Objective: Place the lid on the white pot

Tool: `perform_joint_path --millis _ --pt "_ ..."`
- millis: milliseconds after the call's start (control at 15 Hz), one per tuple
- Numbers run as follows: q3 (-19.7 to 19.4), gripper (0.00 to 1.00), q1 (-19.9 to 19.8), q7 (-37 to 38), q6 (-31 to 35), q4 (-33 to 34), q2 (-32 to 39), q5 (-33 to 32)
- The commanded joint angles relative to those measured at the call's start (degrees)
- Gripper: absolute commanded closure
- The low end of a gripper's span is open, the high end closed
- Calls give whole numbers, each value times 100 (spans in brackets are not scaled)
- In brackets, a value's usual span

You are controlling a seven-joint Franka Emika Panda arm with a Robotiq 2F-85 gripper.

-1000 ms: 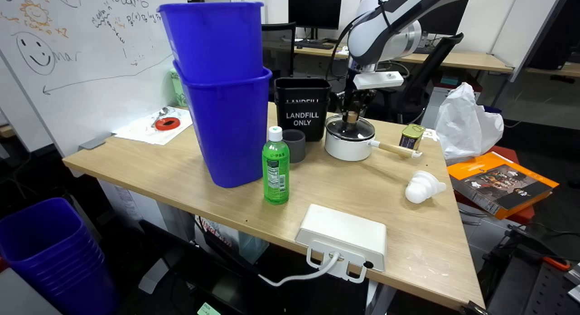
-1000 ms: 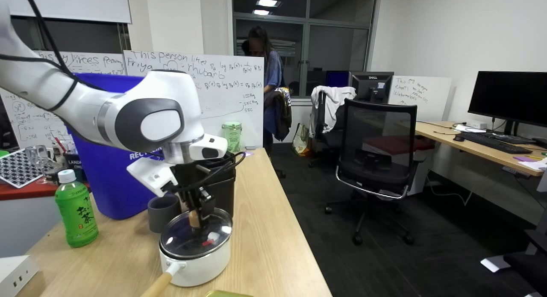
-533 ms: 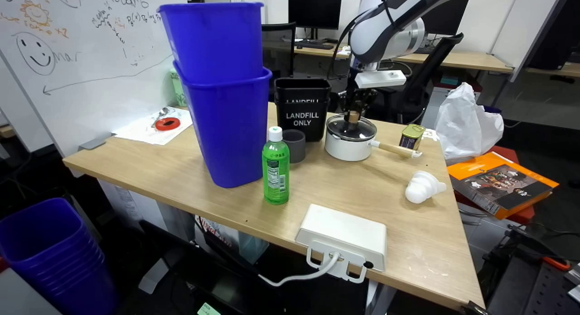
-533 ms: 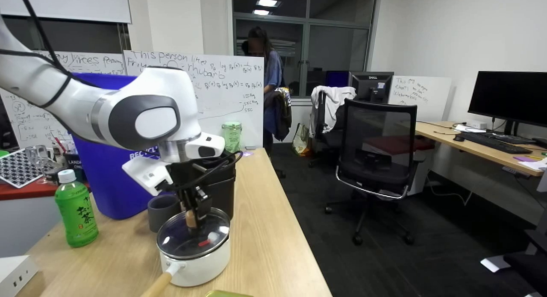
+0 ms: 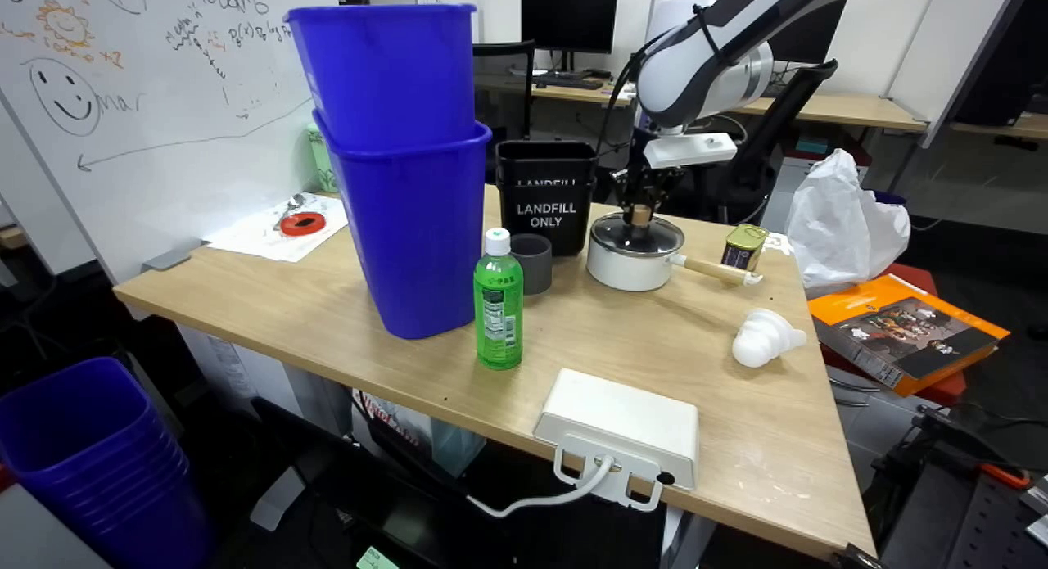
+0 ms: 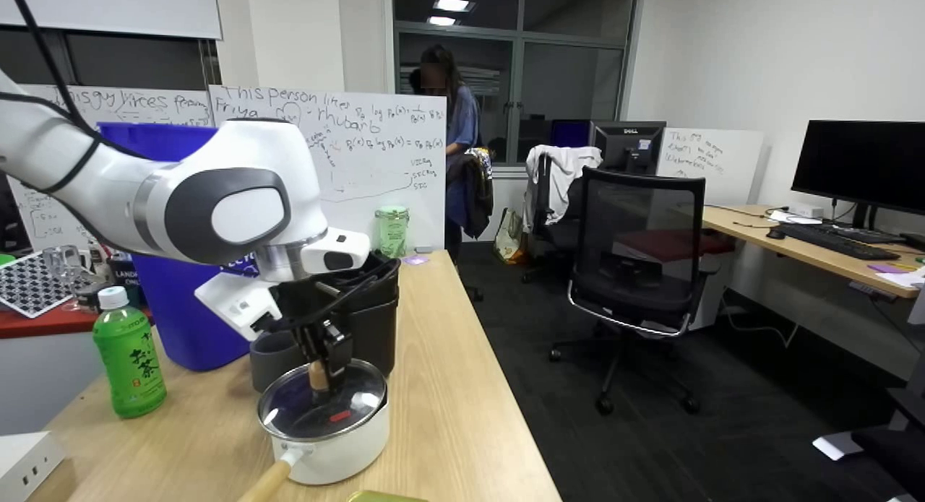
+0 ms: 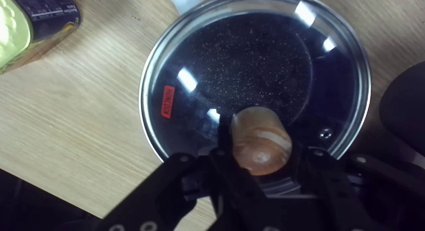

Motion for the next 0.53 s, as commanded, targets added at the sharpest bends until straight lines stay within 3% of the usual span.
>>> perform_joint_path --millis 0,467 --pt "-84 84 90 92 255 -100 -52 -116" --pt "-105 84 92 87 261 -103 -50 -119"
